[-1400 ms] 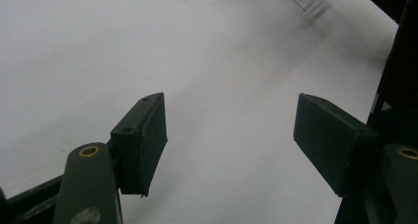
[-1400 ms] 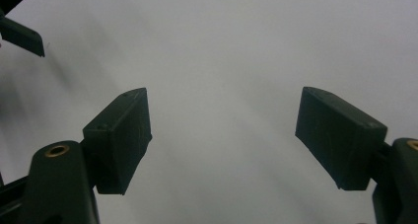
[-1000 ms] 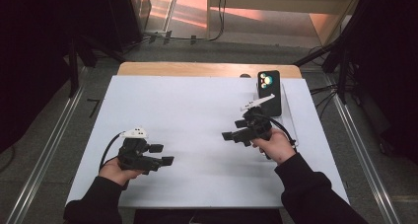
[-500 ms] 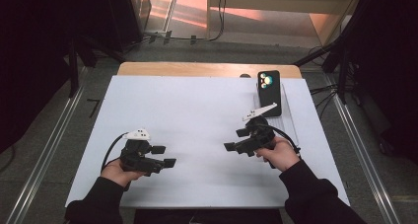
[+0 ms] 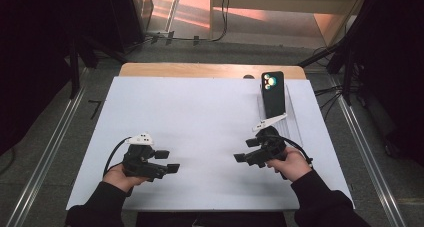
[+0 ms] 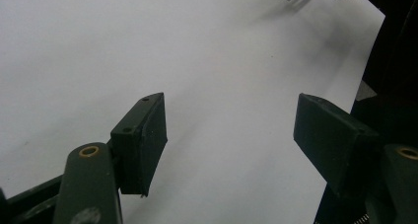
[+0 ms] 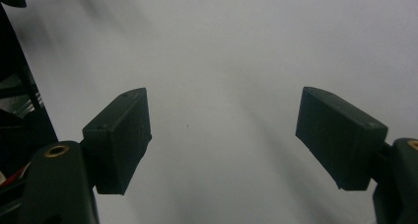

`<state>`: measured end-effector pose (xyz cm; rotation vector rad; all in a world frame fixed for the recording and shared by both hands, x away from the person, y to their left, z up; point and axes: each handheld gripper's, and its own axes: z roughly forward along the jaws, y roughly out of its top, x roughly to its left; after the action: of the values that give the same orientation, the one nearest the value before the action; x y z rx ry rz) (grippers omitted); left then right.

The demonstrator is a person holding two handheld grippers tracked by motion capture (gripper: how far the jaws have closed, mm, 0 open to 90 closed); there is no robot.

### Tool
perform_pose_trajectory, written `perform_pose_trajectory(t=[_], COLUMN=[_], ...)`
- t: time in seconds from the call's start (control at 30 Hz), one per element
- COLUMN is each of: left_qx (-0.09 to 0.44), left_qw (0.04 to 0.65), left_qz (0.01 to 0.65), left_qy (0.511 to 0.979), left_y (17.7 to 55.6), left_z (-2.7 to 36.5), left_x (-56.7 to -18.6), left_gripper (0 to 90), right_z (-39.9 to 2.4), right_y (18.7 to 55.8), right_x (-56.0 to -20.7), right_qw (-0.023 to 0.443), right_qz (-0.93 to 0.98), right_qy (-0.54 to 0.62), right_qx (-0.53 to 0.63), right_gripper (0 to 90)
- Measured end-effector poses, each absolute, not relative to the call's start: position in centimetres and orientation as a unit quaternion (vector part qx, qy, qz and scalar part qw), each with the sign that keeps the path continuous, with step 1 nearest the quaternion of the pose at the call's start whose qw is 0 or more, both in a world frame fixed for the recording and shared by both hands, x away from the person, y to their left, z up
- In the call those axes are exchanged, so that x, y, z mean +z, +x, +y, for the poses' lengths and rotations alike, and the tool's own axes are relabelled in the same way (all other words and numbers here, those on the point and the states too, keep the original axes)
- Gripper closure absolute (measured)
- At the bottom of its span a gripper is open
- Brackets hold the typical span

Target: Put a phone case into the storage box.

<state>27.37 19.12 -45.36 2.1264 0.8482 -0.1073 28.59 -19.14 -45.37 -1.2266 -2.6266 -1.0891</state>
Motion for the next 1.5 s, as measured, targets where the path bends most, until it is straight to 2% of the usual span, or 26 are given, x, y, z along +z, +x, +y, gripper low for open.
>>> perform_pose_trajectory(t=[1.5], left_qx=[-0.04], left_qw=[0.407], left_qz=[0.342], left_qy=[0.846], left_y=[26.5], left_z=[19.6], left_x=[-45.9], left_gripper=[28.7], right_z=[-25.5], right_y=[25.0], right_x=[-47.3], right_qw=[0.018], right_qz=[-0.84], right_qy=[-0.429], right_qx=[-0.333], right_gripper=[19.6])
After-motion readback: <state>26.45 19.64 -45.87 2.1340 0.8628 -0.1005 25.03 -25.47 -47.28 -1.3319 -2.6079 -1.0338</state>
